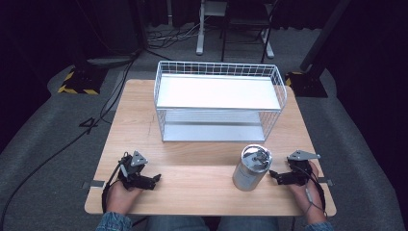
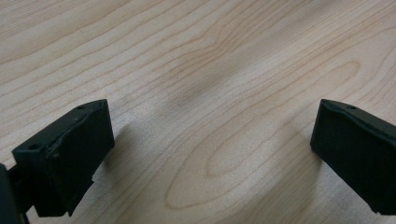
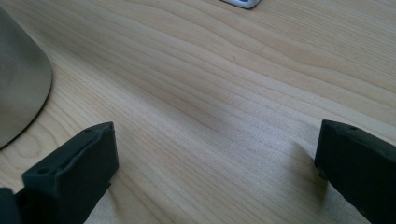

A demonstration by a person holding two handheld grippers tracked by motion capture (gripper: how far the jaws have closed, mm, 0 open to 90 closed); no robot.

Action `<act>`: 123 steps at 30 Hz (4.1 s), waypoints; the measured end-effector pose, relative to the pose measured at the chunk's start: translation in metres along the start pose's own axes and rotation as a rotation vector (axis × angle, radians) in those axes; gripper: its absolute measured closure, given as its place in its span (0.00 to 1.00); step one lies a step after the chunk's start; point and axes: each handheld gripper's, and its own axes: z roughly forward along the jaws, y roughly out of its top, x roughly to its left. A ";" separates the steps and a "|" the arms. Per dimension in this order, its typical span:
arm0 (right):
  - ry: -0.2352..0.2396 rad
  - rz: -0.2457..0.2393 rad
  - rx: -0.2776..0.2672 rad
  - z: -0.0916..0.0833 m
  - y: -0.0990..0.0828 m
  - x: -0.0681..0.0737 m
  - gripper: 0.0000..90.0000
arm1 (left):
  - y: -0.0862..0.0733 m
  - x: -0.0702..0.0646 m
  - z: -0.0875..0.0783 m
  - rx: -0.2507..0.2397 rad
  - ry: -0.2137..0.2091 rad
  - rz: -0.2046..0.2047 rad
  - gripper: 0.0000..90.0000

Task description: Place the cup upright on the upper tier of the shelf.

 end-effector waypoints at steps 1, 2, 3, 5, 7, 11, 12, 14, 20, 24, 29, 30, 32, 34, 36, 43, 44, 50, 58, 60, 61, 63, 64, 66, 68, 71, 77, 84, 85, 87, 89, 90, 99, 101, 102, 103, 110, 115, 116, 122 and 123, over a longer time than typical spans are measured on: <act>-0.002 -0.004 -0.001 0.000 0.000 0.000 0.00 | 0.000 0.000 0.000 0.003 0.000 0.000 0.00; -0.008 -0.009 -0.008 -0.002 0.000 -0.001 0.00 | 0.000 0.000 0.000 0.003 0.001 -0.001 0.00; -0.013 -0.008 -0.027 -0.005 0.001 -0.001 0.00 | 0.000 -0.001 0.000 -0.002 0.006 -0.005 0.00; -0.015 -0.007 -0.086 -0.017 0.005 -0.001 0.00 | 0.000 -0.001 0.001 -0.006 0.006 -0.006 0.00; -0.010 -0.008 -0.127 -0.027 0.008 0.000 0.00 | 0.001 -0.001 0.001 -0.004 0.004 -0.009 0.00; 0.009 -0.004 -0.175 -0.042 0.012 0.003 0.00 | 0.001 -0.001 0.001 -0.005 0.004 -0.007 0.00; 0.018 -0.008 -0.179 -0.046 0.014 0.006 0.00 | 0.001 -0.001 0.001 -0.005 0.005 -0.007 0.00; 0.024 -0.024 -0.189 -0.052 0.016 0.011 0.00 | 0.001 -0.001 0.001 -0.004 0.005 -0.007 0.00; 0.091 -0.073 -0.240 -0.075 0.022 0.035 0.00 | 0.001 -0.001 0.001 -0.004 0.007 -0.005 0.00; 0.149 -0.080 -0.274 -0.085 0.025 0.049 0.00 | 0.001 -0.001 0.001 -0.002 0.008 -0.005 0.00; 0.220 -0.111 -0.314 -0.091 0.030 0.068 0.00 | 0.001 -0.001 0.001 -0.004 0.006 -0.012 0.00; 0.233 -0.115 -0.318 -0.090 0.031 0.071 0.00 | 0.001 -0.001 0.001 -0.003 0.008 -0.007 0.00; 0.251 -0.121 -0.322 -0.087 0.033 0.075 0.00 | 0.001 -0.001 0.001 -0.004 0.006 -0.013 0.01; 0.260 -0.121 -0.326 -0.082 0.034 0.079 0.00 | 0.001 -0.001 0.002 -0.005 0.006 -0.013 0.01; 0.264 -0.112 -0.326 -0.075 0.035 0.083 0.00 | 0.001 -0.001 0.001 -0.006 0.008 -0.007 0.01; 0.294 -0.081 -0.334 -0.054 0.038 0.090 0.00 | 0.001 -0.001 0.001 -0.006 0.009 -0.007 0.01; 0.299 -0.081 -0.332 -0.052 0.039 0.092 0.00 | 0.001 -0.001 0.001 -0.004 0.006 -0.012 0.01; 0.290 -0.081 -0.338 -0.041 0.041 0.098 0.00 | 0.001 -0.001 0.001 -0.004 0.006 -0.011 0.01; 0.297 -0.047 -0.329 -0.025 0.040 0.099 0.00 | 0.001 -0.001 0.001 -0.003 0.008 -0.004 0.01; 0.286 -0.053 -0.329 -0.023 0.040 0.100 0.00 | 0.001 -0.001 0.001 -0.004 0.008 -0.007 0.01; 0.284 -0.056 -0.329 -0.022 0.041 0.101 0.00 | 0.001 -0.001 0.001 -0.004 0.007 -0.008 0.01; 0.280 -0.055 -0.331 -0.020 0.041 0.102 0.00 | 0.001 -0.001 0.001 -0.004 0.007 -0.008 0.01; 0.274 -0.048 -0.334 -0.017 0.040 0.103 0.00 | 0.001 -0.001 0.001 -0.003 0.010 0.000 0.01; 0.268 -0.042 -0.346 -0.015 0.039 0.104 0.00 | 0.001 -0.001 0.001 -0.004 0.007 -0.008 0.01; 0.260 -0.039 -0.360 -0.013 0.038 0.106 0.00 | 0.001 -0.001 0.001 -0.002 0.010 -0.001 0.01; 0.256 -0.019 -0.377 -0.010 0.037 0.107 0.00 | 0.001 -0.001 0.001 -0.003 0.008 -0.005 0.01; 0.228 -0.009 -0.418 -0.005 0.035 0.111 0.00 | 0.001 -0.001 0.001 -0.003 0.008 -0.002 0.01; 0.245 -0.002 -0.483 0.001 0.028 0.110 0.00 | 0.001 -0.001 0.001 -0.003 0.009 -0.001 0.01; 0.248 -0.001 -0.490 0.002 0.028 0.109 0.00 | 0.001 -0.001 0.001 -0.003 0.009 -0.004 0.01; 0.249 0.000 -0.498 0.002 0.027 0.109 0.00 | 0.001 -0.001 0.001 -0.003 0.008 -0.005 0.01; 0.251 0.004 -0.506 0.003 0.026 0.110 0.00 | 0.001 -0.001 0.001 -0.003 0.008 -0.008 0.01; 0.250 0.005 -0.507 0.003 0.026 0.110 0.00 | 0.001 -0.001 0.001 -0.005 0.005 -0.012 0.01; 0.234 -0.007 -0.490 0.002 0.028 0.111 0.01 | 0.001 -0.001 0.001 -0.003 0.008 -0.004 0.01; 0.233 -0.008 -0.489 0.002 0.029 0.111 0.01 | 0.001 -0.001 0.001 -0.004 0.007 -0.007 0.01; 0.233 -0.011 -0.490 0.002 0.029 0.111 0.01 | 0.001 -0.001 0.001 -0.005 0.005 -0.013 0.01; 0.232 -0.013 -0.489 0.002 0.029 0.111 0.01 | 0.001 -0.001 0.001 -0.004 0.006 -0.011 0.01; 0.213 -0.041 -0.464 -0.002 0.032 0.112 0.02 | 0.001 -0.001 0.001 -0.004 0.007 -0.007 0.01; 0.218 -0.049 -0.455 -0.006 0.035 0.112 0.04 | 0.001 -0.001 0.001 -0.004 0.005 -0.013 0.01; 0.217 -0.060 -0.457 -0.008 0.036 0.112 0.04 | 0.001 -0.001 0.001 -0.004 0.005 -0.013 0.01; 0.214 -0.075 -0.416 -0.011 0.042 0.113 0.04 | 0.001 -0.001 0.001 -0.004 0.005 -0.012 0.01; 0.213 -0.073 -0.413 -0.012 0.042 0.112 0.04 | 0.001 -0.001 0.001 -0.004 0.006 -0.013 0.01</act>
